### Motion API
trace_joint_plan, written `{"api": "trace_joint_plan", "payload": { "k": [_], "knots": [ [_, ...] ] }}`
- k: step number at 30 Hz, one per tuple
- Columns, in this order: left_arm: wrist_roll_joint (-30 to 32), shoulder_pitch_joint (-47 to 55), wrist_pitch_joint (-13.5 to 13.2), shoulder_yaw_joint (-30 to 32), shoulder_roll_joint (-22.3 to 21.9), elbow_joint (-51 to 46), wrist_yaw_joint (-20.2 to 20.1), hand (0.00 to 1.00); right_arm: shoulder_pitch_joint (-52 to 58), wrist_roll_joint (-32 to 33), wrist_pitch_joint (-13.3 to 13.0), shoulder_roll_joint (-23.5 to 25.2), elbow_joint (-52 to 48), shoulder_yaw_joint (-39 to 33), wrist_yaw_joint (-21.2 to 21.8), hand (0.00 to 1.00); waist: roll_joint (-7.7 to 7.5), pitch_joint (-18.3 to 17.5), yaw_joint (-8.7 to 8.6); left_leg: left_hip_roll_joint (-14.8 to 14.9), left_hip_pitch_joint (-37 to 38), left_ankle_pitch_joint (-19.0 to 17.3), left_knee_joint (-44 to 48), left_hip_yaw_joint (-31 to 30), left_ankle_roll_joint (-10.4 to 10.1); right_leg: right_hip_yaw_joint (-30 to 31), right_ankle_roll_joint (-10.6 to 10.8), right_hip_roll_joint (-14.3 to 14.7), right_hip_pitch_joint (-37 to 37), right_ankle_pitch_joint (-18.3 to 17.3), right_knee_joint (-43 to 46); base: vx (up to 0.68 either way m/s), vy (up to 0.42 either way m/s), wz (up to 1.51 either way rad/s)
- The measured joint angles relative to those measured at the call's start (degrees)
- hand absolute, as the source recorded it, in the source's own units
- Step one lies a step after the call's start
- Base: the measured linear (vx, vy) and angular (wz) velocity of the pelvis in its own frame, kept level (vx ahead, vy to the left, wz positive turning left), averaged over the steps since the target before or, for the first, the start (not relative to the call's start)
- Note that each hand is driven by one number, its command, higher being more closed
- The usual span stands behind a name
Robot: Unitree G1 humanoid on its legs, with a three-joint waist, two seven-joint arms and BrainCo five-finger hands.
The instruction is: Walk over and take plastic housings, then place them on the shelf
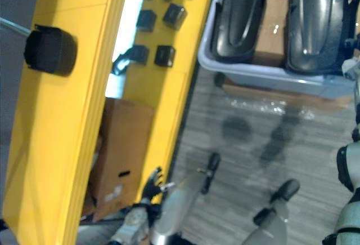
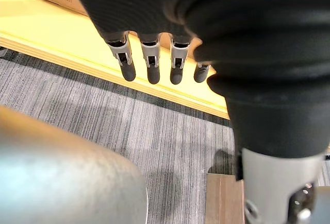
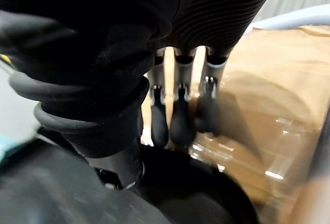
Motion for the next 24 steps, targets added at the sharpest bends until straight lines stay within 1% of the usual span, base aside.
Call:
{"api": "trace_joint_plan", "payload": {
  "k": [2,3,5,7,9,11,12,14,16,20,21,23,24],
  "knots": [
    [0.02,0.0,0.02,-0.03,-0.01,0.0,0.02,0.0,-0.11,-0.16,0.19,0.0,0.13,0.04,0.46,1.0,0.04,-0.03,0.06,0.0,0.01,0.0,0.01,-0.01,0.0,0.0,-0.01,-0.01,0.02,-0.01,0.02,-0.02,0.0,0.0],
    [0.02,0.0,-0.02,-0.07,-0.16,0.0,0.01,0.0,0.0,-0.96,0.24,0.0,0.72,0.04,0.89,1.0,0.18,-0.14,0.53,0.01,0.0,0.0,0.02,-0.03,-0.01,-0.03,-0.07,0.0,0.0,-0.05,0.03,-0.03,-0.001,0.0],
    [0.01,0.0,-0.32,-0.38,-0.24,0.01,0.01,0.0,0.0,-1.54,0.23,-0.01,0.81,0.04,0.87,1.0,0.33,-0.26,0.9,0.02,0.01,0.0,0.02,-0.04,-0.01,-0.06,-0.4,0.0,0.01,-0.25,0.04,-0.04,-0.002,0.0],
    [0.0,0.0,-1.2,-0.7,-0.21,0.26,0.03,0.0,-0.01,-1.54,0.04,0.0,0.79,0.04,0.32,1.0,0.34,-0.27,1.05,0.01,0.0,0.0,0.01,-0.08,-0.01,-0.12,-0.41,-0.01,0.02,-0.26,0.04,-0.03,-0.003,0.01],
    [-0.02,0.0,-2.12,-1.27,-0.05,0.45,0.1,0.0,0.03,-1.63,-0.27,0.22,0.81,0.06,-1.35,1.0,0.35,-0.28,1.11,0.0,-0.01,0.0,0.01,-0.11,0.0,-0.17,-0.42,-0.02,0.05,-0.27,0.02,0.0,0.0,0.0],
    [-0.01,0.0,-2.44,-1.43,-0.03,0.46,0.15,0.0,0.08,-1.59,-0.86,0.71,0.93,0.06,-4.32,1.0,0.36,-0.28,1.18,-0.02,-0.07,0.0,0.01,-0.18,0.0,-0.26,-0.39,-0.03,0.04,-0.25,-0.02,0.0,0.0,0.0],
    [0.0,0.0,-2.54,-1.44,-0.03,0.46,0.19,0.0,0.08,-1.56,-1.22,0.85,1.03,0.07,-5.15,1.0,0.36,-0.28,1.18,-0.02,-0.07,0.0,0.01,-0.2,0.0,-0.3,-0.38,-0.03,0.06,-0.24,-0.01,0.0,0.0,0.0],
    [0.03,0.03,-2.83,-1.6,-0.01,0.38,0.67,0.0,0.08,-1.58,-2.84,1.55,1.88,0.05,-9.61,1.0,0.36,-0.28,1.18,-0.04,-0.1,0.0,0.01,-0.39,0.0,-0.6,-0.35,-0.03,0.17,-0.23,-0.02,0.0,0.0,0.04],
    [0.12,0.04,-2.92,-1.68,0.01,0.22,0.92,0.0,0.08,-1.6,-3.18,1.74,2.13,0.04,-11.67,1.0,0.35,-0.28,1.16,-0.04,-0.09,0.0,0.01,-0.52,0.0,-0.83,-0.31,-0.02,0.3,-0.2,-0.03,0.0,0.0,0.04],
    [0.32,0.73,-3.15,-2.4,0.16,-3.01,2.47,0.0,0.04,-1.59,-5.63,1.8,3.25,-1.54,-19.18,1.0,0.31,-0.25,0.97,-0.08,-0.04,0.0,0.15,-0.97,0.0,-1.39,-0.28,0.04,1.01,-0.17,-0.13,-0.01,0.0,0.05],
    [0.36,0.82,-3.11,-2.68,0.13,-3.72,2.64,0.0,0.05,-1.59,-6.03,1.81,3.25,-1.89,-19.71,1.0,0.3,-0.24,0.91,-0.08,0.01,0.0,0.17,-0.97,0.0,-1.39,-0.28,0.04,1.08,-0.17,-0.13,0.0,0.0,0.0],
    [0.74,0.85,-2.69,-4.16,-0.01,-6.44,2.71,0.0,0.02,-1.65,-7.61,1.83,3.21,-2.27,-21.56,1.0,0.2,-0.16,0.51,-0.06,0.25,-0.01,0.19,-1.0,-0.01,-1.42,-0.27,0.09,1.41,-0.15,-0.13,-0.01,-0.001,0.02],
    [0.72,1.08,-1.99,-4.37,-0.55,-8.65,2.58,0.0,-0.03,-2.67,-8.47,2.35,3.07,-2.99,-22.59,1.0,0.11,-0.09,-0.35,-0.03,0.54,-0.03,0.23,-1.13,-0.04,-1.62,-0.27,0.18,1.9,-0.15,-0.15,-0.02,-0.003,0.05]
  ]
}}
